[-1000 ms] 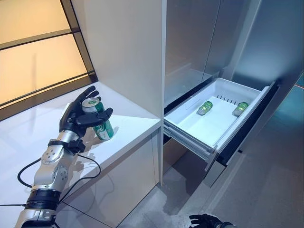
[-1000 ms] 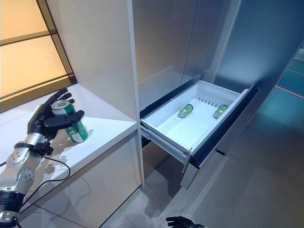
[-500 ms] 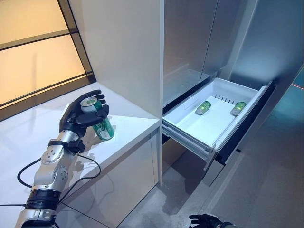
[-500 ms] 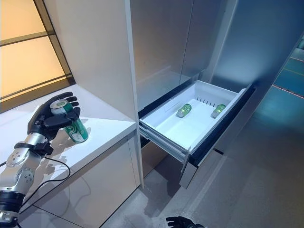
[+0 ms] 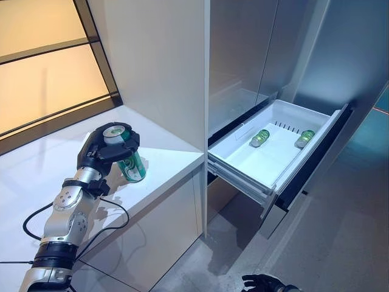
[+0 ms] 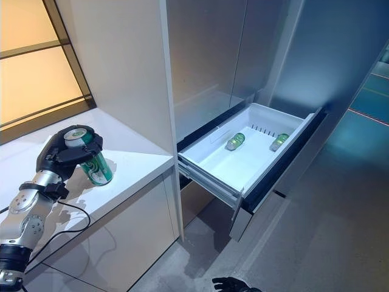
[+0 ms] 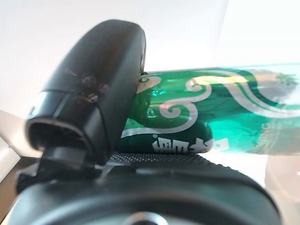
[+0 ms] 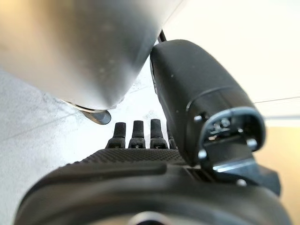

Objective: Put drinks into fridge and close the fridge

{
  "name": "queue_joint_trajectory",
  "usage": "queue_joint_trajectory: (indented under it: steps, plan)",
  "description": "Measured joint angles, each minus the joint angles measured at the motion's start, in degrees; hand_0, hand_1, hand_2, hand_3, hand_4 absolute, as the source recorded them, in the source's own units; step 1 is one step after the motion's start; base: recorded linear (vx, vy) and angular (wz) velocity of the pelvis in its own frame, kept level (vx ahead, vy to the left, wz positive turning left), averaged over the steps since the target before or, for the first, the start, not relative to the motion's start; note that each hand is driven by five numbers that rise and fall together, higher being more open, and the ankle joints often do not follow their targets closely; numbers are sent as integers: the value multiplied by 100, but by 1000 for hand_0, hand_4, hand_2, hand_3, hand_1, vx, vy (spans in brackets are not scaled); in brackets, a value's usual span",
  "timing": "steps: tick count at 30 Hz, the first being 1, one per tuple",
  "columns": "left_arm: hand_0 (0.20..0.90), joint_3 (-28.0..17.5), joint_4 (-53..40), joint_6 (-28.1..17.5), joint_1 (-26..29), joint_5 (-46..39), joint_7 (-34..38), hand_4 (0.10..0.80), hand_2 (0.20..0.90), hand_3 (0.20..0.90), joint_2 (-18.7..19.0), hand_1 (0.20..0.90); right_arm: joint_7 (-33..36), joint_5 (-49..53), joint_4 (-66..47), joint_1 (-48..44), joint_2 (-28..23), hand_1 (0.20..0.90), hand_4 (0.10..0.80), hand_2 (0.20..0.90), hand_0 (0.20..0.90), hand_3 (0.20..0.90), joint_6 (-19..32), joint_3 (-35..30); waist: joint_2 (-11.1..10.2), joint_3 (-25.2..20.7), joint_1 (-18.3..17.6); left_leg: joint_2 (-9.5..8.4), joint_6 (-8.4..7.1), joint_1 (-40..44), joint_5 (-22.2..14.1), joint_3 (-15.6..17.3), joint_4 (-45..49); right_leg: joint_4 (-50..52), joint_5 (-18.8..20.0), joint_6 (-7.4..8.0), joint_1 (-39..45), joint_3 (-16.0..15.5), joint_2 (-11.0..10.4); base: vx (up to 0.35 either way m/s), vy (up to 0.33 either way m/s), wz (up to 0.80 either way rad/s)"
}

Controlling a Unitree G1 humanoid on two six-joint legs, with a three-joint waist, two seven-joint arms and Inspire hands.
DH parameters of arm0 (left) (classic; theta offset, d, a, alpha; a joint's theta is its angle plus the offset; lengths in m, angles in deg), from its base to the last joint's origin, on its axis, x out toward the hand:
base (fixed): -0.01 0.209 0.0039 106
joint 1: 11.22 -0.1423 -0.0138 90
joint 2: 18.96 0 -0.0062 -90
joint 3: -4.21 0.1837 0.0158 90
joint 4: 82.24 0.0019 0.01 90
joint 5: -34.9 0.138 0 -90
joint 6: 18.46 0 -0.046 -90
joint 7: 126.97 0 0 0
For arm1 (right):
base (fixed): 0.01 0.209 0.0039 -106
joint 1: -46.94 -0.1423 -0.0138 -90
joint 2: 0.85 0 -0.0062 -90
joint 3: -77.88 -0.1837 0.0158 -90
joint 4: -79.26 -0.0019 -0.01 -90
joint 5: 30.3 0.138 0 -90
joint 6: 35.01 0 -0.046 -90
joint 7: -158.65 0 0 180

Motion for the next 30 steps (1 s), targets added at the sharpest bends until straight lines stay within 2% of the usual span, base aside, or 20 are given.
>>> queue_joint_trajectory:
  steps: [3,7,13,17,22,27,30]
  plan:
    - [300,112,-474,-1,-6,-345,-86,100,300,200,0,300,-1,276,-885,341,-42,900,800,900,900,900,78,33,-83,64,-2,2,0,-10,1,1,1,0,1,-1,-13,1,2,-11,-6,0]
    - [300,214,-1407,-21,-5,-712,-616,100,300,200,2,300,22,361,-2604,646,-78,900,800,900,900,900,87,186,-163,107,-113,0,5,-89,3,34,9,1,41,11,-99,35,1,-39,-16,-5]
    - [300,794,-2379,-400,44,-953,-1574,100,300,200,32,300,-5,511,-4782,562,-191,900,800,900,900,900,148,269,-60,180,-353,-12,20,-68,1,102,32,2,64,32,-108,127,-1,-35,-8,-6]
    - [300,869,-2377,-746,-82,-952,-2049,100,300,200,24,300,-184,984,-6060,517,-788,900,800,900,900,900,17,242,53,231,-406,-2,23,-48,-4,172,20,1,89,25,-117,191,12,-31,4,-9]
    - [300,869,-2371,-1011,-255,-876,-2430,100,300,200,26,300,-248,1532,-6897,271,-1234,900,800,900,900,900,-41,52,101,255,-418,9,20,-47,-3,205,26,1,103,19,-134,240,28,-20,8,-5]
    - [300,873,-2380,-1014,-258,-691,-2620,100,300,200,15,300,-267,2051,-7481,14,-1251,900,800,900,900,900,-240,45,166,248,-412,7,22,-94,-2,253,35,2,123,16,-198,290,30,-9,-3,-5]
    - [300,1022,-2396,-1011,-258,-546,-2624,100,300,200,12,300,-281,2370,-7499,-176,-1247,900,800,900,900,900,-380,100,167,248,-385,7,22,-95,-2,252,37,2,122,17,-198,291,30,0,0,0]
